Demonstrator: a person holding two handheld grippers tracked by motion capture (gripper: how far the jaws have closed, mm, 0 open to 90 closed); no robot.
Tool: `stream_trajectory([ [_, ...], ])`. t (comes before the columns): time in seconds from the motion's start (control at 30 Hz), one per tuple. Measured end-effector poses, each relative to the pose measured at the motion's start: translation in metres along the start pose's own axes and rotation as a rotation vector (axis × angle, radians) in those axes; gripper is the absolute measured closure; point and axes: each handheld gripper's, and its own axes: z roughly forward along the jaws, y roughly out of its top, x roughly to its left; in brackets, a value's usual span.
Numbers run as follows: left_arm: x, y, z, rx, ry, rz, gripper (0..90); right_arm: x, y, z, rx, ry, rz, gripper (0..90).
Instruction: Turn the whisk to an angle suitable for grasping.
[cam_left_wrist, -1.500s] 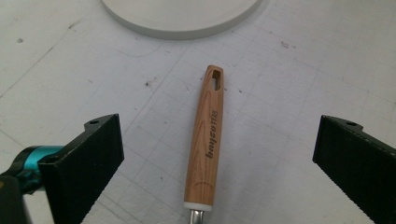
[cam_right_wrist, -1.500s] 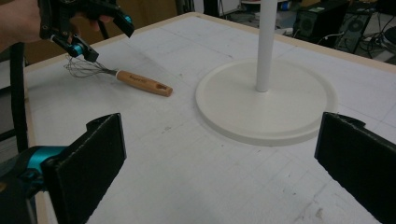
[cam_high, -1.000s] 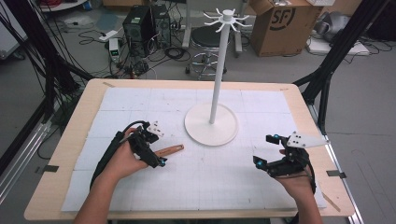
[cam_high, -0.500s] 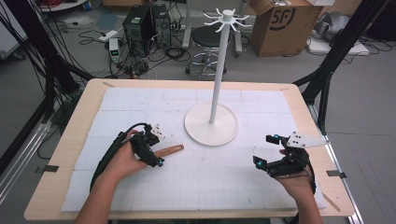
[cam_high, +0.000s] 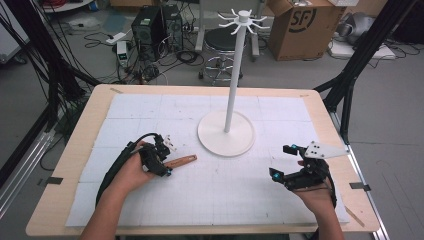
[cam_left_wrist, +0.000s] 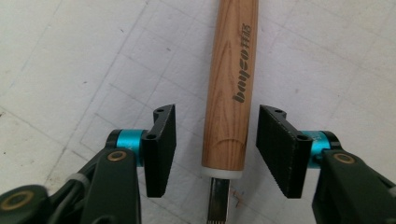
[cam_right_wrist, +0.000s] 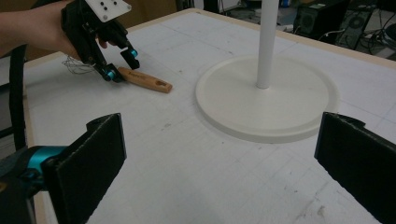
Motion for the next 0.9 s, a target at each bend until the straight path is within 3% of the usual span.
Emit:
stream_trajectory([
  [0.23,-0.0020,0.0012,0.0034,0.027,0.006,0.008,57.5,0.0001,-0.0003,-0.0002,0.001,0.001,0.001,0.7],
  [0.3,-0.0024,0.0019,0.0039,0.031,-0.014,0.013,64.3,0.0001,-0.0003,-0.0001,0.001,0.001,0.000,0.7],
  [0.7,-0.0015,0.0013,0.0038,0.027,-0.035,0.023,68.1,0.0018,0.0004,0.0004,0.001,0.004,-0.005,0.8],
  [0.9,-0.0035,0.0017,0.0019,0.034,-0.018,0.028,69.5,0.0015,0.0003,0.0012,0.000,0.002,-0.005,0.7],
])
